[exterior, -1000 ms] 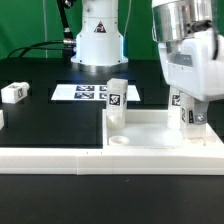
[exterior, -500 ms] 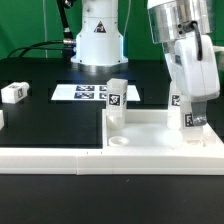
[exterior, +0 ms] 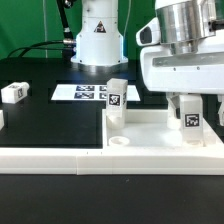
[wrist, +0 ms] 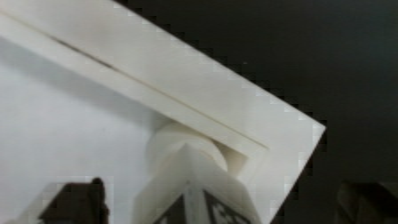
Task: Assemble square table
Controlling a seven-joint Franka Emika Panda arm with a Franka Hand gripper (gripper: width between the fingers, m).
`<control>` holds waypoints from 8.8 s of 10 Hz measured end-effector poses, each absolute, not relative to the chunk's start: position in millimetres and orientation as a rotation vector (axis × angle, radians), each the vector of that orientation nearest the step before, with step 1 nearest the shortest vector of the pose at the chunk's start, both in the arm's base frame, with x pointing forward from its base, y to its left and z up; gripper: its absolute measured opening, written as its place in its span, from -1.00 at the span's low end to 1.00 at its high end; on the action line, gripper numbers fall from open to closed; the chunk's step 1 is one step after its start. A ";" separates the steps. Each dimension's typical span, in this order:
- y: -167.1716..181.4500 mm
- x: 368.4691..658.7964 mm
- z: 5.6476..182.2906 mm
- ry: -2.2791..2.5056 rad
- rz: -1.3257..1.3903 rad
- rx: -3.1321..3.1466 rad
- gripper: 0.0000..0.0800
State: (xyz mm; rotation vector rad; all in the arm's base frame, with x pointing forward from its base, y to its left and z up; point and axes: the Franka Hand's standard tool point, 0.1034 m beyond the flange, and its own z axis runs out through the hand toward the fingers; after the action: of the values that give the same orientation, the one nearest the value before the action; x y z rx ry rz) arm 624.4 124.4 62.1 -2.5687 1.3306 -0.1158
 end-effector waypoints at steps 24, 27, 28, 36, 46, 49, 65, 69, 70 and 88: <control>121.4 630.3 62.1 1.748 -0.008 -2.397 0.23; 131.9 631.0 68.1 1.051 -0.095 -2.771 0.59; 130.0 631.2 67.8 0.927 -0.109 -2.824 0.62; 115.6 643.9 79.7 -0.197 -0.207 -3.060 0.62; 103.7 635.8 76.8 1.506 -0.095 -2.674 -0.28; 100.7 633.0 75.8 1.826 0.002 -2.434 -0.27; 121.5 619.3 74.3 1.671 -0.053 -2.488 0.62; 122.6 623.2 69.2 1.120 -0.127 -2.802 0.62; 122.5 623.0 68.9 1.139 -0.126 -2.795 0.32; 131.7 622.2 60.8 1.828 0.033 -2.349 0.61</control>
Offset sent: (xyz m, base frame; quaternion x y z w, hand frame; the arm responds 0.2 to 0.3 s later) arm 0.0084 -0.0103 0.0293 -0.0247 -0.0291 -0.4112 0.9107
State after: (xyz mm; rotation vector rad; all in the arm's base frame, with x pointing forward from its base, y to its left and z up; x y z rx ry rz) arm 622.2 131.7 60.8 -2.3486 1.8278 0.0334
